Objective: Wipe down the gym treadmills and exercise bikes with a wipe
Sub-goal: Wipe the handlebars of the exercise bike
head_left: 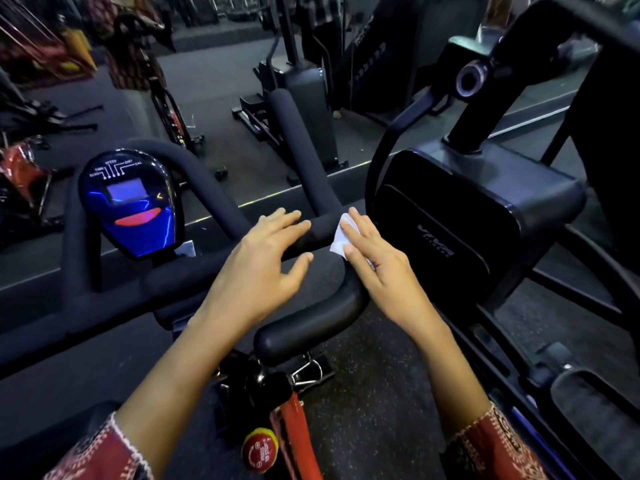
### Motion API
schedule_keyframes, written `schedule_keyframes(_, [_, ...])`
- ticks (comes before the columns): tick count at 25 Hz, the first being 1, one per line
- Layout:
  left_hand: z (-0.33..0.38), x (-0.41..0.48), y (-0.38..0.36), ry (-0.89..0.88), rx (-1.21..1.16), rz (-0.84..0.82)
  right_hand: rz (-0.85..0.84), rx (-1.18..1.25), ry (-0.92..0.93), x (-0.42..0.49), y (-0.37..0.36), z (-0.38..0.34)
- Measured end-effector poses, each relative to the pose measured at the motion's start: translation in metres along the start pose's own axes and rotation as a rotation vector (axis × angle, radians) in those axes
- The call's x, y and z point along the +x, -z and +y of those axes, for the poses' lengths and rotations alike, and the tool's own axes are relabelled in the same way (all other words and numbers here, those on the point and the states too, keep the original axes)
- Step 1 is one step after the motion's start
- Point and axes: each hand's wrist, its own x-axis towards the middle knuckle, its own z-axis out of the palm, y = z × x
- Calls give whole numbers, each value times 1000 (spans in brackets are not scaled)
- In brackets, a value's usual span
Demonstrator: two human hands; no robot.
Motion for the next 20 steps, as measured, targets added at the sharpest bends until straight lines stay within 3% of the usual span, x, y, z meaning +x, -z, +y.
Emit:
schedule_keyframes(4, [-2, 23, -14, 89, 53, -38, -41, 11, -63, 35, 5, -10])
schedule_keyframes(8, [-2, 21, -18, 65, 99, -2, 62, -108, -100, 19, 17, -13])
schedule_keyframes(11, [-2, 23, -18, 68, 98, 13, 133, -50, -202, 8, 20, -11])
schedule_keyframes(18, [-1, 22, -18, 44, 115, 26, 35, 36, -136, 53, 5, -23])
schedule_keyframes(20, [-1, 23, -16, 69, 95, 16, 42, -54, -129, 41, 10, -20])
